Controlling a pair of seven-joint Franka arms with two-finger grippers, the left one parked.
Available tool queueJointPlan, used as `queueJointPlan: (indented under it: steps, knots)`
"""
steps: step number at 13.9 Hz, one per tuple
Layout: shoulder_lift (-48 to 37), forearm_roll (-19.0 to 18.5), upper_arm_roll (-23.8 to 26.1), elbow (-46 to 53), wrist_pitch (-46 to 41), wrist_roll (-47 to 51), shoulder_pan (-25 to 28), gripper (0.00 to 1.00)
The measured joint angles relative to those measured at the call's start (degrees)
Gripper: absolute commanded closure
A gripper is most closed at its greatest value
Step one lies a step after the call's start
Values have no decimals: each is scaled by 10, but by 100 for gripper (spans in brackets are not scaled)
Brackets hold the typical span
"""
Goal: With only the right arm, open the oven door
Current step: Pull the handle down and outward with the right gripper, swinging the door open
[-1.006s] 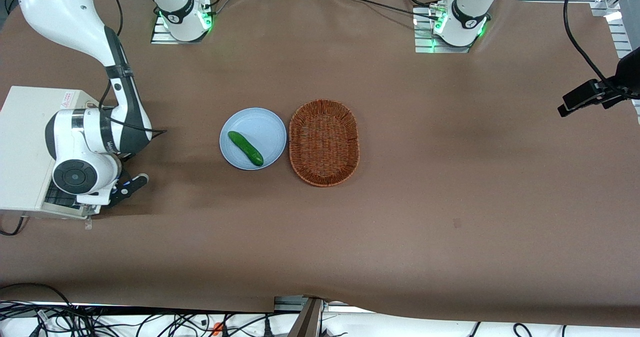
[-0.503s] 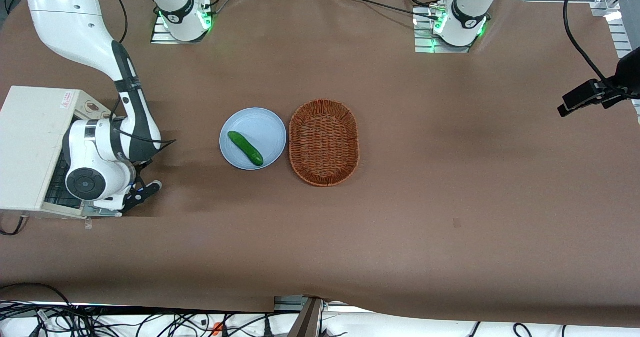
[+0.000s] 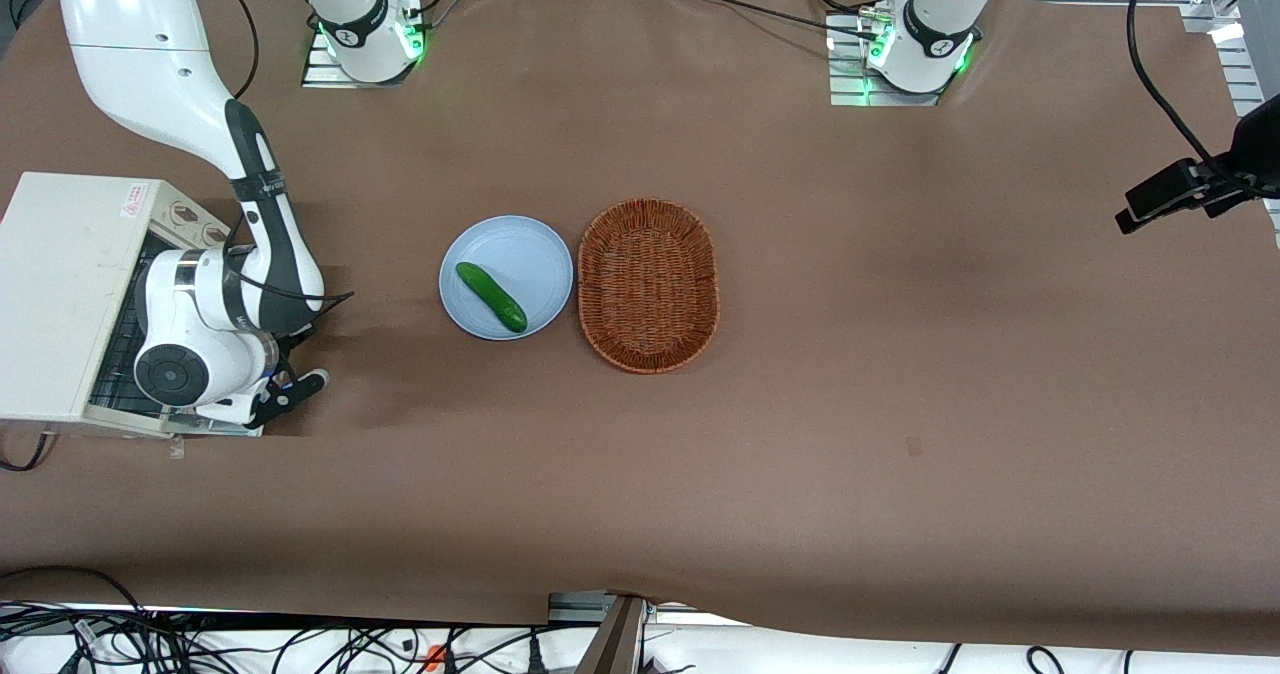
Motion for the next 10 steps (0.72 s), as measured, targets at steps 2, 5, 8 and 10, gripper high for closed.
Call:
queueJointPlan:
  steps: [2, 5, 8, 10]
  knots:
    - [6, 28, -3, 0, 0, 0, -3, 100]
    - [11, 54, -3, 0, 4, 14, -5, 100]
    - [11, 56, -3, 4, 6, 34, -2, 100]
    - [10, 57, -2, 19, 3, 46, 2, 70]
